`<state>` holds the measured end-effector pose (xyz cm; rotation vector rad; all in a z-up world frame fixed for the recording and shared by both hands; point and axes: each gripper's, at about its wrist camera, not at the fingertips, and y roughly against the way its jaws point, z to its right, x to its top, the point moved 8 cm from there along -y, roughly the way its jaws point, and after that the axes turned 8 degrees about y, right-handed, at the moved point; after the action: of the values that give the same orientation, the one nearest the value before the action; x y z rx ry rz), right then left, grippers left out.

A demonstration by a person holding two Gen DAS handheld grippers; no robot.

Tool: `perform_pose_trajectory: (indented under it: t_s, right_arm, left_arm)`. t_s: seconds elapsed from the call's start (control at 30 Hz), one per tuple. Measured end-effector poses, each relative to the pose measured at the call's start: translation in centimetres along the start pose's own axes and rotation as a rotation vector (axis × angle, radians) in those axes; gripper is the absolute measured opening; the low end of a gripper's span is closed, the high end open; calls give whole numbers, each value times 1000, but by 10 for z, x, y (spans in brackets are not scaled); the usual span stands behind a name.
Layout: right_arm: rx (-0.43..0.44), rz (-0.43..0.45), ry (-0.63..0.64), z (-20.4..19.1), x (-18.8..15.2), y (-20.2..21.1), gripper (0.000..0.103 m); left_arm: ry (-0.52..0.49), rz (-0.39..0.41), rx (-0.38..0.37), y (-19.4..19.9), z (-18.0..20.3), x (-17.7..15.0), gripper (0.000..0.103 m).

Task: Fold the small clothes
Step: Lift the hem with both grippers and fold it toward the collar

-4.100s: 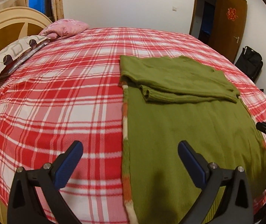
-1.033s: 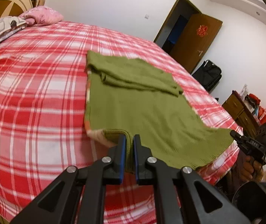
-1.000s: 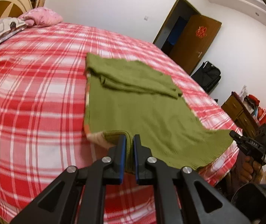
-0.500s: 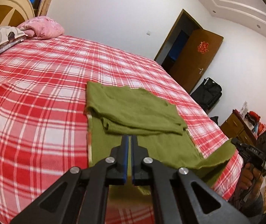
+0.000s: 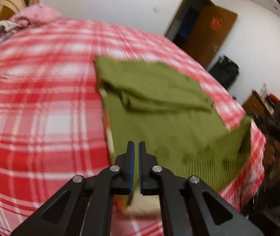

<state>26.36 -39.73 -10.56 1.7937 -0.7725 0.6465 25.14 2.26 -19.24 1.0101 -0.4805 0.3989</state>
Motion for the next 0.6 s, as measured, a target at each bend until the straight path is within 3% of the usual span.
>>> perform_pose_trajectory:
  t_s: [0.1, 0.17, 0.2, 0.23, 0.3, 0.4, 0.47, 0.53, 0.6]
  right_arm:
    - [7, -10, -26, 5, -1, -7, 5]
    - [-1, -15, -15, 4, -2, -9, 5]
    - [-3, -21, -9, 3, -3, -9, 5]
    - [-7, -26, -3, 3, -3, -9, 5]
    - [-16, -29, 10, 3, -3, -8, 5]
    - [-19, -34, 18, 4, -6, -7, 5]
    - [-17, -36, 18, 5, -8, -7, 5]
    - [-17, -40, 17, 7, -10, -8, 5]
    - [-6, -42, 13, 8, -11, -8, 5]
  left_arm:
    - [-70, -25, -6, -13, 13, -10, 8]
    - [-95, -42, -32, -23, 25, -11, 25]
    - [-107, -51, -36, -28, 30, -12, 52]
    - [-120, -48, -37, -30, 33, -11, 70]
    - [-143, -37, -37, -34, 40, -10, 72]
    - [-158, -82, -6, -47, 39, -12, 69]
    - [-175, -98, 17, -54, 37, -15, 52]
    - [-201, -88, 54, -54, 34, -14, 8]
    - [-192, -90, 40, -50, 33, -12, 7]
